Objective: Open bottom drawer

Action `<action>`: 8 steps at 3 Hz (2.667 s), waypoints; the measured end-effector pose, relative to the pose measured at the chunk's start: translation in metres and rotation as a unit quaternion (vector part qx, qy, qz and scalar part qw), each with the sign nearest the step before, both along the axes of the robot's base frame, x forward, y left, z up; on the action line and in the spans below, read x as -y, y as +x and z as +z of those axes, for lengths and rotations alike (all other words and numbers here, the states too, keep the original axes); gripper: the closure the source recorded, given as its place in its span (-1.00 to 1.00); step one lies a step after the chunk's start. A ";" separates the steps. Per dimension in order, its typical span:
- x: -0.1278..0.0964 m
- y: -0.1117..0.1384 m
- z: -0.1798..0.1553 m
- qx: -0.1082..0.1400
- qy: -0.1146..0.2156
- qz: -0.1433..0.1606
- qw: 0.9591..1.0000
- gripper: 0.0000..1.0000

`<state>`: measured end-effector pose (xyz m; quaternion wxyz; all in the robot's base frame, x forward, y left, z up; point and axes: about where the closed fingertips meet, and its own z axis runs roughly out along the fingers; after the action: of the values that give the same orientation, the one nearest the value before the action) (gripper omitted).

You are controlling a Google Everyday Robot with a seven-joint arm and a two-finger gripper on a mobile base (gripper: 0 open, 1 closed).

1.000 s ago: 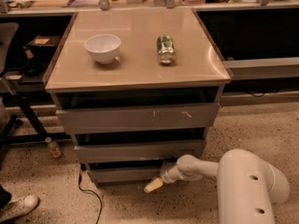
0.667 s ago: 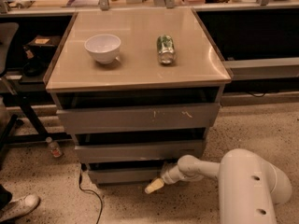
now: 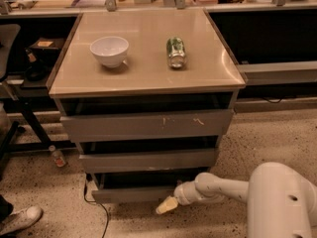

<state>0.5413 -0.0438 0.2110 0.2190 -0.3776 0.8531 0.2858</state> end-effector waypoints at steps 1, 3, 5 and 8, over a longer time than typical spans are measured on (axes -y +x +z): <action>0.001 -0.014 0.000 -0.009 0.001 0.000 1.000 -1.00; -0.012 0.000 -0.004 -0.001 0.015 0.013 1.000 -1.00; 0.002 -0.023 -0.025 -0.051 -0.003 0.017 0.999 -1.00; 0.040 -0.081 0.019 -0.102 -0.049 0.000 0.994 -1.00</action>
Offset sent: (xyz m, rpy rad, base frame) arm -0.0047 0.0043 -0.0038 0.0346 0.0098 0.0109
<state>0.4603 -0.0833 0.2302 0.1124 -0.3567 0.8841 0.2803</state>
